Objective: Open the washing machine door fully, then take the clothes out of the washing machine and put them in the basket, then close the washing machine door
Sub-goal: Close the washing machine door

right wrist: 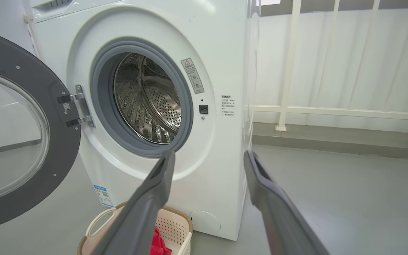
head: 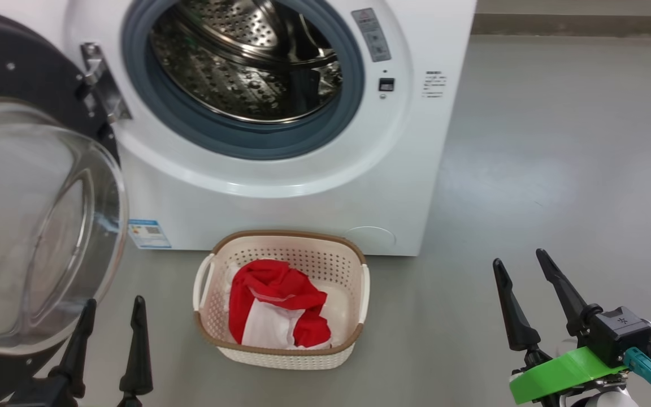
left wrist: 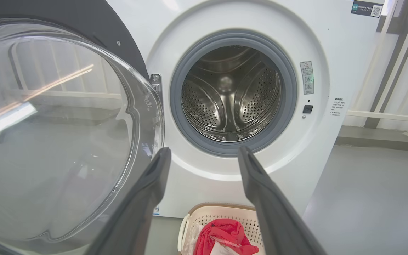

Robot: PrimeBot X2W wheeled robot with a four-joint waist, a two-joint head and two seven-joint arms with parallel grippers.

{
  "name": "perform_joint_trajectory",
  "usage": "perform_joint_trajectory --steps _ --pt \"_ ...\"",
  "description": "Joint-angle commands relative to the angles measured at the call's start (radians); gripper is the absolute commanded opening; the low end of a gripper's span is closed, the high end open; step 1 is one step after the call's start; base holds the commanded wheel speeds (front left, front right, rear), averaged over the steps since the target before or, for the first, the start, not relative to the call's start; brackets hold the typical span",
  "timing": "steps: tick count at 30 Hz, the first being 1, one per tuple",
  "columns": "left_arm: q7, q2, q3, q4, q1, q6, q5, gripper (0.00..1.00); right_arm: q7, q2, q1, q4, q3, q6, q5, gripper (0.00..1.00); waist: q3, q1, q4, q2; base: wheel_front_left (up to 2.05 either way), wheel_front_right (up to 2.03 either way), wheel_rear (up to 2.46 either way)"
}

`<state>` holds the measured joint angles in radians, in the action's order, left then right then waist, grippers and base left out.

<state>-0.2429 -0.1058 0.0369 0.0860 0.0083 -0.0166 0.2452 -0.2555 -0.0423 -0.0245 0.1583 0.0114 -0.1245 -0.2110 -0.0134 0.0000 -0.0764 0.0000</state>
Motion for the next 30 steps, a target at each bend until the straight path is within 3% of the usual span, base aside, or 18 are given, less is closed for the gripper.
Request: perform_joint_trajectory --steps 1,18,30 --pt "0.005 -0.017 0.035 -0.036 -0.004 0.009 -0.008 1.0 -0.006 -0.008 -0.049 -0.022 0.029 -0.006 -0.003 1.0 0.003 0.0 -0.039 0.0 0.0 0.0 0.0" --pt "0.018 -0.012 0.026 -0.114 0.02 0.056 -0.018 1.0 -0.006 -0.008 -0.085 -0.038 0.057 -0.006 0.028 1.0 -0.022 0.0 -0.267 0.0 0.0 0.0 0.0" --pt "0.031 -0.022 0.022 -0.151 0.035 0.086 -0.036 1.0 -0.006 -0.008 -0.091 -0.033 0.088 -0.006 0.023 1.0 0.001 0.0 -0.377 0.0 0.0 0.0 0.0"
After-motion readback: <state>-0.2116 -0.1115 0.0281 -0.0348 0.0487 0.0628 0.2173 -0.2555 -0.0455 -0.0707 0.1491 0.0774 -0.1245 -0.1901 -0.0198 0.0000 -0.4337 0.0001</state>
